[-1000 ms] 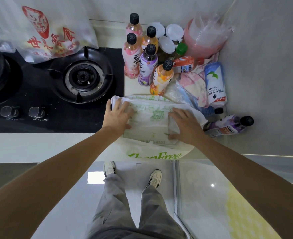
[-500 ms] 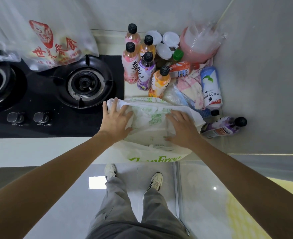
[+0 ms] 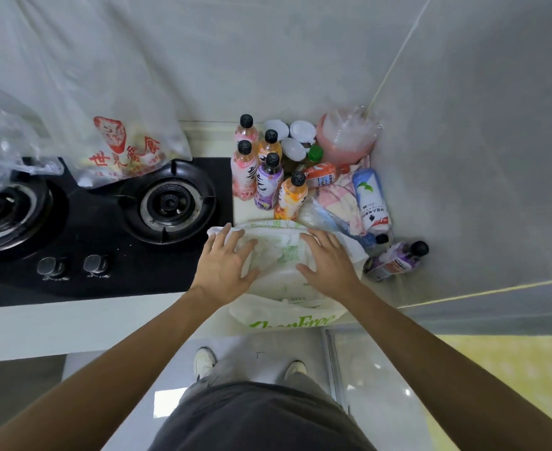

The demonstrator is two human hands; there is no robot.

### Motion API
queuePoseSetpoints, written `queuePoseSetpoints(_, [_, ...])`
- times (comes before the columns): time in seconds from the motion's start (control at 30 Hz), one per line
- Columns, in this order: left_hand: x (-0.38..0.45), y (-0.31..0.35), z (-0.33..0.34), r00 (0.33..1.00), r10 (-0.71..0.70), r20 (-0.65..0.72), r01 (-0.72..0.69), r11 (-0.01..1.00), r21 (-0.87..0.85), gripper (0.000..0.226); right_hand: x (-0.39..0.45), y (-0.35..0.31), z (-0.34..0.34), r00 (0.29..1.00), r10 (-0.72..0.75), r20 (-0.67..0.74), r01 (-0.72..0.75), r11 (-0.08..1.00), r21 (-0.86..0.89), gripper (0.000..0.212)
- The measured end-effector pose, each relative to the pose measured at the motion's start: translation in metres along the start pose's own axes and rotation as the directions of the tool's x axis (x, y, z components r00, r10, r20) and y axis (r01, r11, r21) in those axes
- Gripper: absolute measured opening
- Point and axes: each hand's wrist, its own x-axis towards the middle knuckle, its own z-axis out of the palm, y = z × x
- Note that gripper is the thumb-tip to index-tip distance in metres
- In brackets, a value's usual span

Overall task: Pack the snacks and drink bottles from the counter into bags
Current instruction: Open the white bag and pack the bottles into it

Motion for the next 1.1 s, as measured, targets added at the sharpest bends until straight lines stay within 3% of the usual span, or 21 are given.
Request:
queuePoseSetpoints(0.17, [0.021,0.006,-0.024,0.999,0.027,0.037,-0.025,0.999,-0.047,0.065,0.012,-0.014,-0.015,0.994,0.076,-0.082,-0.07,0.995,0.07,0.065])
queuePoseSetpoints(0.3, [0.05,0.001,-0.049,1.0,0.006,0.019,-0.004,0.994,-0.109,0.062,0.037,-0.015,-0.033,0.946,0.124,-0.3,-0.086,0.987,0.136,0.056])
queuePoseSetpoints(0.37, [0.072,0.001,-0.065,0.999,-0.033,-0.019,0.03,0.989,-0.145,0.061,0.057,-0.015,-0.047,0.933,0.105,-0.343,-0.063,0.989,0.13,0.057])
queuePoseSetpoints(0.53, [0.134,0.018,-0.096,0.99,-0.14,-0.008,0.133,0.958,-0.255,0.061,0.099,-0.017,-0.083,0.983,0.039,-0.181,-0.031,0.999,0.042,0.055])
queuePoseSetpoints(0.7, [0.175,0.032,-0.093,0.973,-0.218,0.07,0.227,0.963,-0.148,0.056,0.118,-0.015,-0.088,0.994,-0.048,-0.098,0.05,0.999,0.022,0.032])
queuePoseSetpoints(0.93, [0.185,0.036,-0.079,0.968,-0.249,0.018,0.248,0.952,-0.181,0.052,0.127,-0.007,-0.08,0.989,-0.065,-0.136,0.061,0.998,-0.035,0.03])
queuePoseSetpoints(1.1, [0.173,0.039,-0.083,0.971,-0.223,-0.082,0.194,0.943,-0.269,0.031,0.12,-0.001,-0.089,0.969,-0.063,-0.239,0.059,0.998,-0.022,0.03])
